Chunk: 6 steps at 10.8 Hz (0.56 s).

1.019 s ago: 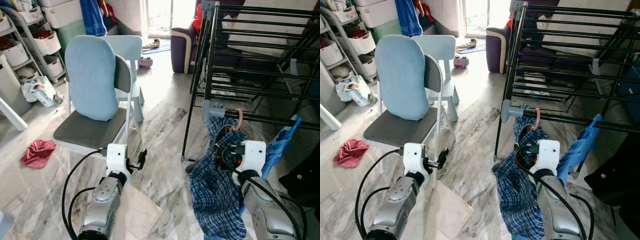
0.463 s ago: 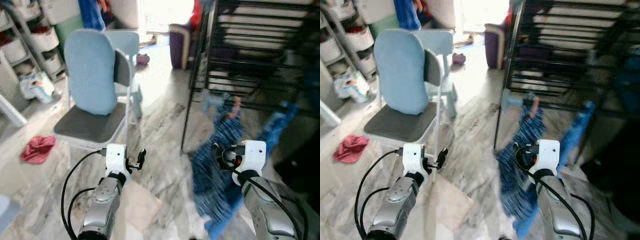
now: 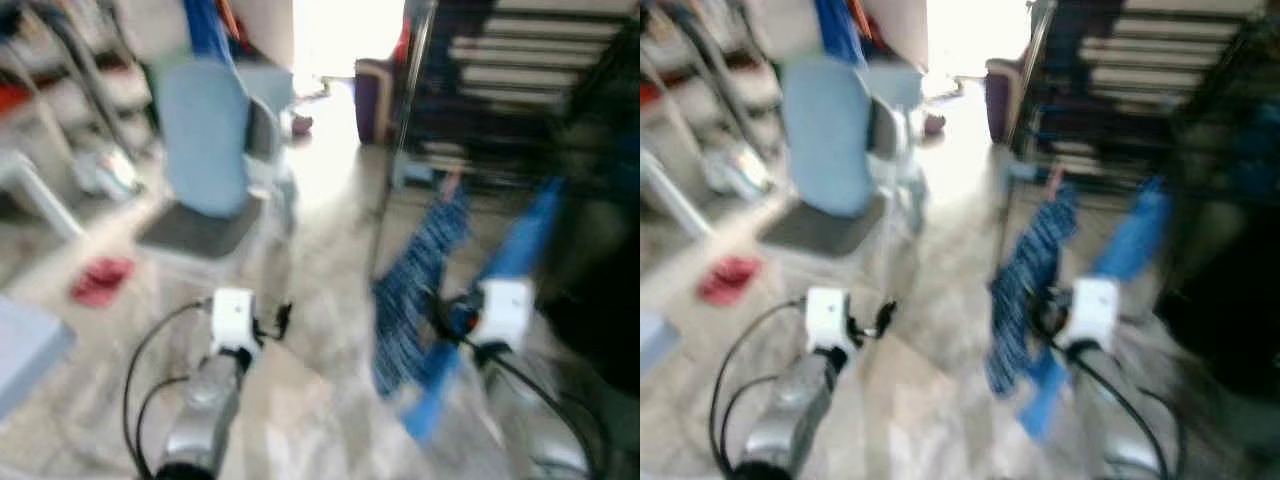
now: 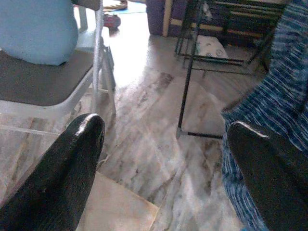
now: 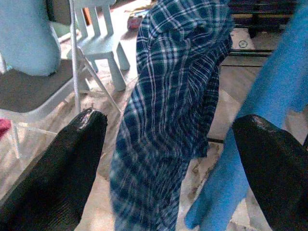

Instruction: Hang hanger

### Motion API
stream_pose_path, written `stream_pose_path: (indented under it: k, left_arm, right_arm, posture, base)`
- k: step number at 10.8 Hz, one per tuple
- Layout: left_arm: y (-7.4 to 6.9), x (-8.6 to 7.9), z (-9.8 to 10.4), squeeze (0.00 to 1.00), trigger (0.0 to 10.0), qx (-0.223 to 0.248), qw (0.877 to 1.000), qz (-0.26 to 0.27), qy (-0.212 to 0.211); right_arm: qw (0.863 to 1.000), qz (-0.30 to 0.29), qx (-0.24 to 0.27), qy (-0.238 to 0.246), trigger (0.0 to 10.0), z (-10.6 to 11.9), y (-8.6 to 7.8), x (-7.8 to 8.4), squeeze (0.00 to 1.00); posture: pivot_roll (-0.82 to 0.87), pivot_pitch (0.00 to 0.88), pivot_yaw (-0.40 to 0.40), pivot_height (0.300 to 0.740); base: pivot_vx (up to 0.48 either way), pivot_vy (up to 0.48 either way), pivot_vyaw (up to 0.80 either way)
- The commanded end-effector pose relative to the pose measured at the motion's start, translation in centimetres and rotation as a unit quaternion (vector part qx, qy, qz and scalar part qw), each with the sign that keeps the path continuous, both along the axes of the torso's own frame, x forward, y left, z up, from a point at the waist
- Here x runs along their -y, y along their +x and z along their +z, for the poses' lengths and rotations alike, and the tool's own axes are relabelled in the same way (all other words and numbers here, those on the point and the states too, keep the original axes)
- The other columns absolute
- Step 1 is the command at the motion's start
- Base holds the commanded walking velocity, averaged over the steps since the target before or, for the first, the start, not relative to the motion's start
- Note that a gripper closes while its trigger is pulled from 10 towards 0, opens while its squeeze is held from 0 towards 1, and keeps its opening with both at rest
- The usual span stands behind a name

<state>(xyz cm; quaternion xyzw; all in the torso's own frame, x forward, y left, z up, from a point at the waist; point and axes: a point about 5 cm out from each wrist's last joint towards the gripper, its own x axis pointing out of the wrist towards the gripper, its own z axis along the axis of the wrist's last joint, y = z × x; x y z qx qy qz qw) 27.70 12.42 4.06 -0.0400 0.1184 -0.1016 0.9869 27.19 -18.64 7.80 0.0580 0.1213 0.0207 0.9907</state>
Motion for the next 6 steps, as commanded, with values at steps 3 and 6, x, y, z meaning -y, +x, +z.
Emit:
stream_pose_path:
  k: [3, 6]
  left_arm:
    - [0.4, -0.4, 0.4, 0.0, 10.0, 0.005, 1.0, 0.008, 0.011]
    - [0.6, -0.6, 0.5, 0.0, 10.0, 0.011, 1.0, 0.014, 0.012]
  right_arm:
    - [0.999, 0.024, 0.003, 0.025, 10.0, 0.5, 0.5, -0.9, 0.98]
    - [0.998, 0.019, -0.004, 0.053, 10.0, 0.6, 1.3, -1.1, 0.0]
  posture:
    - [-0.14, 0.0, 0.029, 0.74]
    - [-0.13, 0.0, 0.034, 0.74]
  base:
    - [-0.282, 0.0, 0.0]
    - [-0.094, 0.0, 0.0]
